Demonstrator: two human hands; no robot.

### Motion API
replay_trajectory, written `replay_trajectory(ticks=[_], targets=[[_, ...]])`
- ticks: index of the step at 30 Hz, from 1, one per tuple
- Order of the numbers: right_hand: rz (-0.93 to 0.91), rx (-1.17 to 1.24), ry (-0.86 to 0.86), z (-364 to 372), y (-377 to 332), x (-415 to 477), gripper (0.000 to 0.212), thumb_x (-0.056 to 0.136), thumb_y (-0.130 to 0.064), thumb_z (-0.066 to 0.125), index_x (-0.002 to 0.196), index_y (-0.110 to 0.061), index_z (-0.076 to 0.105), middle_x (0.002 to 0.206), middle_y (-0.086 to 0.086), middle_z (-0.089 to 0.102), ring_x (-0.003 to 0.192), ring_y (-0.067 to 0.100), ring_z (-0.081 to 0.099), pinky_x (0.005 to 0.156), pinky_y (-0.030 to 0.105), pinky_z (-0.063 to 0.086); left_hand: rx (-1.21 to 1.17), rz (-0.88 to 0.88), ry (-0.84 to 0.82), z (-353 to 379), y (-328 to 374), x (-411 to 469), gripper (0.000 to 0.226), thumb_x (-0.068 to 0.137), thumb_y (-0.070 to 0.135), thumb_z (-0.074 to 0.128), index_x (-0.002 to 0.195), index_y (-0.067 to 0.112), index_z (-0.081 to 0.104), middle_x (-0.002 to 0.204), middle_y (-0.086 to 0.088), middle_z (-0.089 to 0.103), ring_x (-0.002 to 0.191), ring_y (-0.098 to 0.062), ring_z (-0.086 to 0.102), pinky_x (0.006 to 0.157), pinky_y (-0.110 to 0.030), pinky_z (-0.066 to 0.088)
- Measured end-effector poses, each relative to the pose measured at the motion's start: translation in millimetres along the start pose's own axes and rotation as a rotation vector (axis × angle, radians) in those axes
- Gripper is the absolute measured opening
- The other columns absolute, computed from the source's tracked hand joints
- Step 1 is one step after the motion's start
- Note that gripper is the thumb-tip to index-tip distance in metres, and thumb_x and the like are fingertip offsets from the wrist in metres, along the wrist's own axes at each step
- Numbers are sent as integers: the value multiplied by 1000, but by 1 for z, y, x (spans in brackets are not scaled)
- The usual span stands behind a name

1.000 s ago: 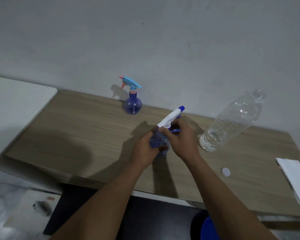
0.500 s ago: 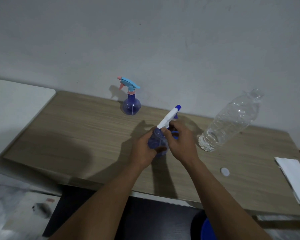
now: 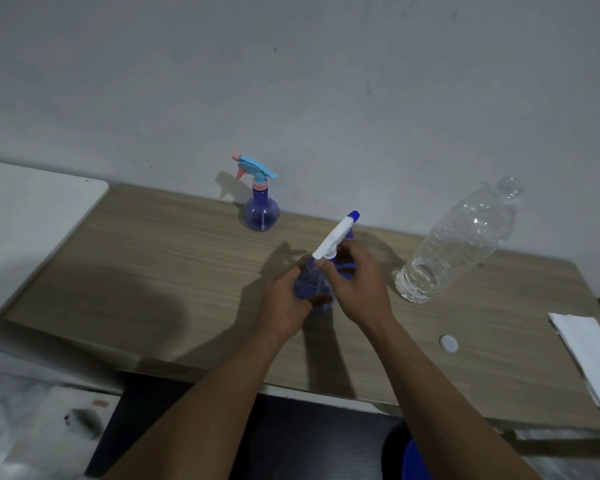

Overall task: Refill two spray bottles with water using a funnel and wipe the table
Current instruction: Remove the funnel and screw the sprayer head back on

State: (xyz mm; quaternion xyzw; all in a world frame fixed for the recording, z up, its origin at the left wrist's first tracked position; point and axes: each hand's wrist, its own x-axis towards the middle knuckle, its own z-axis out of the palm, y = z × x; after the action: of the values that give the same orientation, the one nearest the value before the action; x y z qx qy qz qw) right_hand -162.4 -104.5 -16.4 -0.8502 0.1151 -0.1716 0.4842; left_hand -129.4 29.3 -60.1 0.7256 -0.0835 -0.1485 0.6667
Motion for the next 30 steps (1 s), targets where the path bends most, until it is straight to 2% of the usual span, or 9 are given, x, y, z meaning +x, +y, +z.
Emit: replay_trajectory(ticks=[2,5,8,11,15,19,24,28,30], targets=[[-64,-21,1,-1,0,-1,9,91,-27,70,96,-31,64,95,-7,67,87,-2,63,72,13,45,-11,-7,-9,0,1,0,68,71,9,89,132,26,62,107,3,75,97,-10,72,72,-21,60],[-37,-22,0,-2,-1,1,7,91,-28,71,96,-30,66,95,-11,69,88,0,64,75,17,49,5,16,2,0,2,-1,63,73,10,88,129,27,64,104,2,75,94,-10,71,66,-14,54],[18,7,-32,-3,-2,1,18,92,-30,71,108,-23,71,100,-12,73,95,3,68,83,26,54,-20,14,6,0,3,-1,55,75,5,86,119,31,67,98,5,76,87,-7,72,62,-11,52],[-32,-1,-51,-4,0,-2,20,94,-26,68,113,-20,70,102,-11,74,96,2,68,83,22,53,-34,3,6,0,5,-2,57,73,6,88,118,33,66,101,3,76,90,-10,72,62,-12,53],[-2,-14,-62,-6,0,1,20,93,-24,69,113,-21,70,102,-13,74,96,-2,67,80,17,50,-52,7,5,1,5,-2,55,75,2,85,111,40,67,97,3,77,88,-12,73,61,-14,53],[-21,-34,-73,-5,-1,-2,15,96,-25,66,110,-20,69,97,-13,72,90,-1,67,76,15,49,-14,-16,7,1,1,0,55,81,5,81,129,26,64,108,-1,75,99,-17,72,66,-16,55],[-34,-84,-30,1,-4,-2,6,95,-20,66,101,-21,68,86,-13,68,78,-4,63,63,6,40,60,-23,24,3,1,0,56,84,10,79,135,27,60,113,2,74,103,-14,70,83,-28,60],[-19,-80,25,7,-5,-4,7,93,-16,67,99,-20,70,85,-6,69,75,2,62,61,7,39,46,-4,64,6,-1,-3,51,82,5,78,125,31,66,102,7,76,93,-7,72,69,-17,57],[-13,-66,59,10,-5,-7,7,93,-16,67,97,-19,71,84,-4,70,76,9,63,61,8,39,61,14,85,6,-1,-5,51,81,5,79,123,31,67,100,8,77,91,-5,72,69,-13,55]])
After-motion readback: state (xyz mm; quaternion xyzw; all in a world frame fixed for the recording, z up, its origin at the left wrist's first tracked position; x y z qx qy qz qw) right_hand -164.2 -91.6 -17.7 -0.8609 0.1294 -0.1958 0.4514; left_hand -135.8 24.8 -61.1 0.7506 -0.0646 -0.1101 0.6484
